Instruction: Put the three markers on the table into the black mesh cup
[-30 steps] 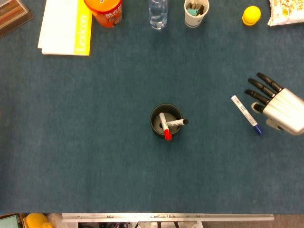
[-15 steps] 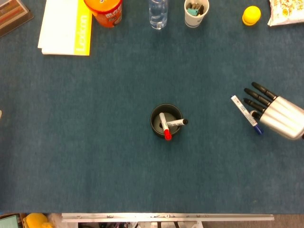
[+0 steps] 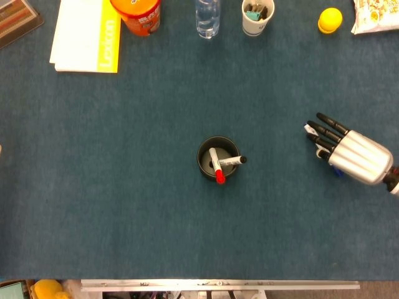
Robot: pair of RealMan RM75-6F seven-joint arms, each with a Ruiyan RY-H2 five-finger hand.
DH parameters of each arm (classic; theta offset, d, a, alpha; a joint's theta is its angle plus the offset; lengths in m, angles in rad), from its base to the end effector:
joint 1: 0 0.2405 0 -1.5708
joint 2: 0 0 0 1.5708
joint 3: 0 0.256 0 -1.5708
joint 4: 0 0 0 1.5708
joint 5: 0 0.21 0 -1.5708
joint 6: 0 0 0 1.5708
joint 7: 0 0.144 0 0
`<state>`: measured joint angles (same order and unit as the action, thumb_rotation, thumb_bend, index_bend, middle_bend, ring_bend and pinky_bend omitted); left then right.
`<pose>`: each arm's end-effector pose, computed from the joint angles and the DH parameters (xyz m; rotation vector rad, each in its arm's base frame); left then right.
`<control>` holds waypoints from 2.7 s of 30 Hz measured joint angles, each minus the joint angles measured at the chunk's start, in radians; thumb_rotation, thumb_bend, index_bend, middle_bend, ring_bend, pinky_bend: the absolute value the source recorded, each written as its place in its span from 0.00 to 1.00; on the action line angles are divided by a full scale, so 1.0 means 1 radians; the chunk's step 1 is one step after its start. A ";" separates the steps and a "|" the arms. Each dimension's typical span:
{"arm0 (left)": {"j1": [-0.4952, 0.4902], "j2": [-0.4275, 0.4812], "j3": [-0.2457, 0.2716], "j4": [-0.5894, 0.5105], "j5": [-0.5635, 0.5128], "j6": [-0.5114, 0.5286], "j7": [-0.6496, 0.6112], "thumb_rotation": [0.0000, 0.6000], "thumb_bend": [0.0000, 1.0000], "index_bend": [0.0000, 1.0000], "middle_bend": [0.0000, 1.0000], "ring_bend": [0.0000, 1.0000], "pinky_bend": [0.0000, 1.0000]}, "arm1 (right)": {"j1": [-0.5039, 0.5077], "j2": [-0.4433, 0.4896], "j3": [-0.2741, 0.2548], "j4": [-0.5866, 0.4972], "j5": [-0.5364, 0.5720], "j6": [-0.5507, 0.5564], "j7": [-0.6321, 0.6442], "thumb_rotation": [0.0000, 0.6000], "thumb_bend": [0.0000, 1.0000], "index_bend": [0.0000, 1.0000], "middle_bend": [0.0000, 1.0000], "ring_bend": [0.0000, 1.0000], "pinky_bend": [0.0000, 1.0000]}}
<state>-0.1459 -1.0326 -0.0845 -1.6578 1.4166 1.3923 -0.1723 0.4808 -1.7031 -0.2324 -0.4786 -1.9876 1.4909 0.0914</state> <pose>-0.3089 0.2066 0.1801 -1.3236 -1.0438 -0.9863 -0.3105 -0.2661 0.0062 2.3093 -0.0658 0.8162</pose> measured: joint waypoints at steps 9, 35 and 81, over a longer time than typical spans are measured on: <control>-0.003 0.001 -0.002 -0.001 -0.002 -0.003 0.003 1.00 0.23 0.26 0.01 0.00 0.08 | 0.011 -0.034 0.001 0.029 0.024 -0.003 0.007 1.00 0.16 0.54 0.24 0.04 0.05; 0.003 0.001 -0.001 0.012 -0.005 0.002 -0.011 1.00 0.23 0.26 0.01 0.00 0.08 | 0.047 -0.030 -0.031 -0.044 0.031 -0.056 -0.044 1.00 0.26 0.53 0.24 0.04 0.05; 0.003 0.011 0.003 0.000 0.003 -0.001 -0.014 1.00 0.23 0.26 0.01 0.00 0.08 | 0.032 -0.092 -0.044 0.055 0.037 -0.001 -0.014 1.00 0.32 0.59 0.22 0.02 0.00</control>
<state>-0.1432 -1.0221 -0.0816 -1.6581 1.4195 1.3911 -0.1864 0.5132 -1.7951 -0.2766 -0.4240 -1.9505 1.4897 0.0776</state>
